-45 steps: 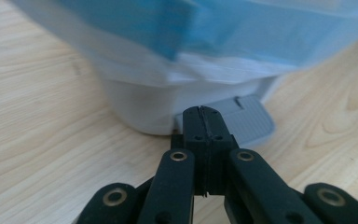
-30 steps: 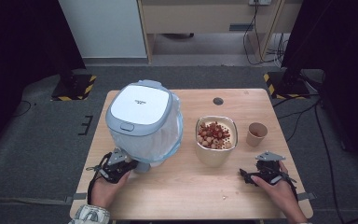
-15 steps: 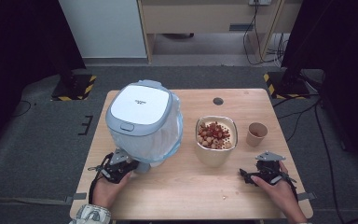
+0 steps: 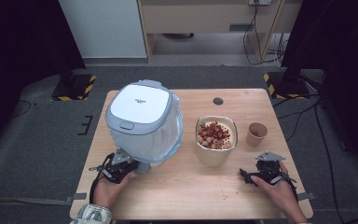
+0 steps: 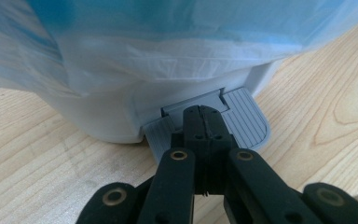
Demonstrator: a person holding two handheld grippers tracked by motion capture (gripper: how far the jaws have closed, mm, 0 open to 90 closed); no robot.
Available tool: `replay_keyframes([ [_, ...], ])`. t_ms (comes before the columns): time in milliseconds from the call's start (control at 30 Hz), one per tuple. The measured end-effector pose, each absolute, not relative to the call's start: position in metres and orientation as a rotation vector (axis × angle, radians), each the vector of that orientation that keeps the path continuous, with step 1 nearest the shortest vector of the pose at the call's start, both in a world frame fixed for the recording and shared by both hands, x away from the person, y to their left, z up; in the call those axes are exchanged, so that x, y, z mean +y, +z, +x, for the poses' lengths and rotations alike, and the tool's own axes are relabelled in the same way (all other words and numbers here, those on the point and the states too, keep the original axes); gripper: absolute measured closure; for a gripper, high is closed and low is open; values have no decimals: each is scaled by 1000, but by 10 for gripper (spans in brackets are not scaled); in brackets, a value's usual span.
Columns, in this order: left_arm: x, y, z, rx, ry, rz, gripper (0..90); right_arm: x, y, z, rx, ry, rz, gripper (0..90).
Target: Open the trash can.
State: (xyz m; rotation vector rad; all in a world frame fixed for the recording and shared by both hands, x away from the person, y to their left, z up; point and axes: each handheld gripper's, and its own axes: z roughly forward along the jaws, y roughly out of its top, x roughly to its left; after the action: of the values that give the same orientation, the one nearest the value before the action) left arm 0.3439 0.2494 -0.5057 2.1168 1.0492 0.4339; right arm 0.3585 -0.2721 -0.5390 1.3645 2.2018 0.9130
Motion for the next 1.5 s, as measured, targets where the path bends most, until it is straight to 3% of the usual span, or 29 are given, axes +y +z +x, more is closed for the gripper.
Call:
replay_keyframes([
  [1200,248,-514,352,1045,408,2166,900,-272,-539,359,2207,912,1358,6],
  [1500,249,-515,352,1047,402,2161,900,-273,-536,360,2186,888,1319,62],
])
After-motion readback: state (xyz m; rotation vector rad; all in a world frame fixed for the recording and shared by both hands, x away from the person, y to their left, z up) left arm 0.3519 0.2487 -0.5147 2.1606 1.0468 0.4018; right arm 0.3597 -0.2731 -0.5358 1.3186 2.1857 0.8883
